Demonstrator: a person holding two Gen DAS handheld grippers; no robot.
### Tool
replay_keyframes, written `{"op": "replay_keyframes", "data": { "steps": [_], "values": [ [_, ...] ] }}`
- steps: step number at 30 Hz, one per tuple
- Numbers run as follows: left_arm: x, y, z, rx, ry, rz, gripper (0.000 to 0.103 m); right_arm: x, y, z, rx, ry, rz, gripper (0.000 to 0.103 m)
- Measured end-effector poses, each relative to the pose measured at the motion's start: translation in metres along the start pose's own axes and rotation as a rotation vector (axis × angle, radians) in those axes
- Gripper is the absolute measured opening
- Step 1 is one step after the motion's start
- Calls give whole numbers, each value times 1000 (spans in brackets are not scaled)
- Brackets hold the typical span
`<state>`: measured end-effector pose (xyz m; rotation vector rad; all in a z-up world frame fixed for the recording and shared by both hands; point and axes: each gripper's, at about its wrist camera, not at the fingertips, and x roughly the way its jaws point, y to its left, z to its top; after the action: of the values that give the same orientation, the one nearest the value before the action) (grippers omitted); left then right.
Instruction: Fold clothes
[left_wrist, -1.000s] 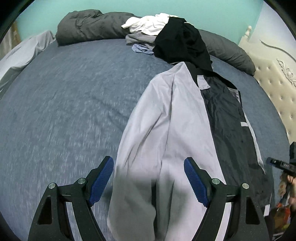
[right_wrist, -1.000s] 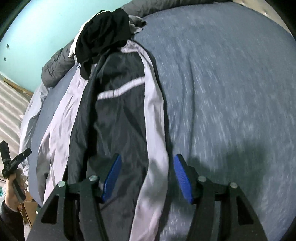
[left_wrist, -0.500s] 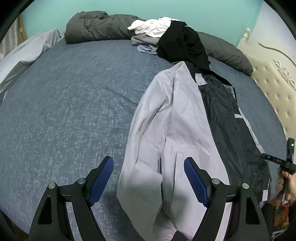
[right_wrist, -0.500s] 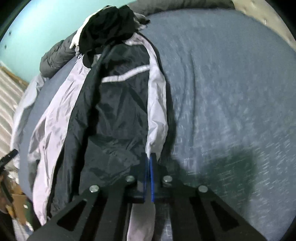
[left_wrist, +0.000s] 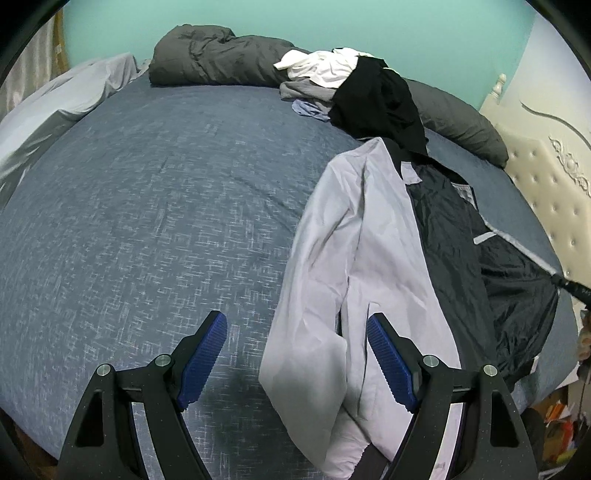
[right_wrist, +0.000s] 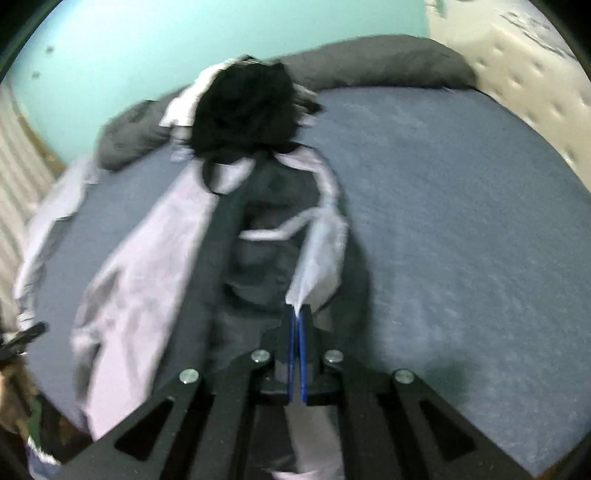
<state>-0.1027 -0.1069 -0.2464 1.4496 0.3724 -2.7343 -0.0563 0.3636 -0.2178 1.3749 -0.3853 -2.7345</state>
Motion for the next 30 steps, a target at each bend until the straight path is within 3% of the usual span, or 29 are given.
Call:
{"op": "replay_keyframes", "data": {
  "steps": [3, 8, 15, 20, 22, 24, 26, 30],
  "values": [
    [-2, 1, 1, -8, 0, -5, 82, -3, 51, 9, -67, -9, 96, 2],
    [-12, -1, -1, -3, -14, -6, 82, 26, 143, -2, -164, 61, 241, 2],
    [-21, 13, -4, -2, -11, 9, 82, 101, 209, -65, -230, 298, 292, 2],
    [-21, 21, -7, -13, -6, 14, 82, 114, 212, -95, -267, 392, 351, 6],
    [-20, 23, -8, -15, -3, 15, 82, 102, 204, -92, -267, 363, 356, 8],
    [-20, 25, -10, -16, -1, 15, 82, 82, 182, -83, -208, 312, 377, 24],
    [-18, 25, -11, -18, 2, 17, 82, 62, 153, -70, -133, 247, 395, 28],
    [-15, 26, -13, -25, 16, 11, 82, 36, 76, -56, -8, 151, 276, 35]
  ]
}}
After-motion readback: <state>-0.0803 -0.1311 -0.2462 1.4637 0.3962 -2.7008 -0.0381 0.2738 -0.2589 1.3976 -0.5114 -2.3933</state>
